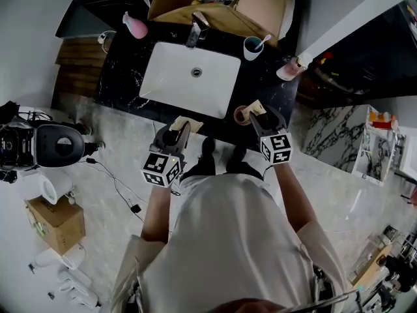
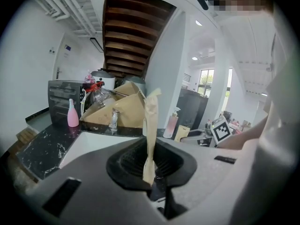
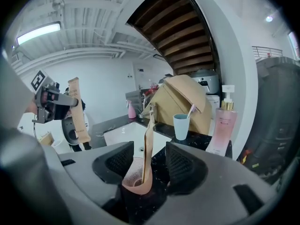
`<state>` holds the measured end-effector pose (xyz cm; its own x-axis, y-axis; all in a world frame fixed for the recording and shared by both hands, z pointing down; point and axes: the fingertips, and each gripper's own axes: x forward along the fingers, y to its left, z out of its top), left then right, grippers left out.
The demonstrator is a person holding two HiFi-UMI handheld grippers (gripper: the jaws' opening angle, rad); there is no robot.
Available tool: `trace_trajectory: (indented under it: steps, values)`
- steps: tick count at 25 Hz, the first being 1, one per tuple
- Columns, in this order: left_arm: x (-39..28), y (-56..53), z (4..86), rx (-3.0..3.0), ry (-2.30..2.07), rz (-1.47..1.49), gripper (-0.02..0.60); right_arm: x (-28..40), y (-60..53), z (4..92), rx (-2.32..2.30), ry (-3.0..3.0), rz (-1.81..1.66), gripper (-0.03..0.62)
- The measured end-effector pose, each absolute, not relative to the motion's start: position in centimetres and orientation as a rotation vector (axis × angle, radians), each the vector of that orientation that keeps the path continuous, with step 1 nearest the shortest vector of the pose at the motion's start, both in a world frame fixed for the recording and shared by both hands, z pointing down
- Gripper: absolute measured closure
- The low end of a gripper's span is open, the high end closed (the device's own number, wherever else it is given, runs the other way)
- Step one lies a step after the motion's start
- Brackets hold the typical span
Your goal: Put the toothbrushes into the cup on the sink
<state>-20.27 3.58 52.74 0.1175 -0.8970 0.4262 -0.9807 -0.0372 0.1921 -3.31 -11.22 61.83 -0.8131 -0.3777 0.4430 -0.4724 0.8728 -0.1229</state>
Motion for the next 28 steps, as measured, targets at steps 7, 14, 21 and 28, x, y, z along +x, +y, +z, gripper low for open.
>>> trace_trajectory:
  steps: [7,14,21,28]
  values:
    - [-19.4,2.0,51.9,2.052,-1.774,0.262,0.545,-2.1,-11.2,60.3,0.668,-2.643,0.339,0.367]
    - [-17.4,0.0,51.1,2.144,-1.702,0.263,0.545,-0.5,-10.5,58.6,0.7,-2.65,0.369,0.382]
    - [-15.3,-2.5,50.3,2.251,-1.612,0.277,0.545,1.8,-10.1,57.8,0.783,-2.633,0.405,0.429]
    - [-12.6,-4.5,50.2,2.336,-1.51,0.292,0.545,4.6,-9.7,56.9,0.874,-2.617,0.415,0.489]
